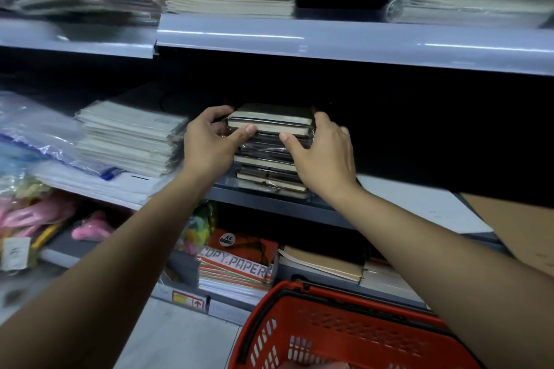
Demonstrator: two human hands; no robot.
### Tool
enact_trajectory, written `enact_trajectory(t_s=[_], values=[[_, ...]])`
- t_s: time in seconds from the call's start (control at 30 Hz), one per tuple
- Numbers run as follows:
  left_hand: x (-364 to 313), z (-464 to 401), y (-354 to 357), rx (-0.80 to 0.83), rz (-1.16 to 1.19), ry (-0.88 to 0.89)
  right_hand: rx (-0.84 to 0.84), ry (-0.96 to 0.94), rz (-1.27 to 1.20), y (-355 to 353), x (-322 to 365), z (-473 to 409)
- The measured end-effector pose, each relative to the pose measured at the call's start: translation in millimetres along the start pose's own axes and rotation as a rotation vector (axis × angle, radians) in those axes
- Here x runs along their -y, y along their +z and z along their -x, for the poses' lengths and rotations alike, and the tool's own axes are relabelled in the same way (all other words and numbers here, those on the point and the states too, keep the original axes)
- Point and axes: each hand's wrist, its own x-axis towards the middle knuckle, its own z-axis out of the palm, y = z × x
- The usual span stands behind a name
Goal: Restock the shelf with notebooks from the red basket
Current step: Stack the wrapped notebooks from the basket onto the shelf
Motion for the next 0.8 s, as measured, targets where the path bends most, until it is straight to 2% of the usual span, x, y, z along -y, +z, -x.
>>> enact_trajectory(t_s=[0.2, 0.5, 0.8], values=[[-2, 8, -6, -0.018, -0.149, 0.048, 0.055, 0.015, -0.003, -9, -1, 4], [-11, 36, -24, -0.057, -0.183, 0.047, 0.083, 0.012, 0.008, -33, -22, 37], [-21, 87, -27, 0.049, -0.237, 0.028, 0.126, 0.017, -0.005, -64, -43, 83]])
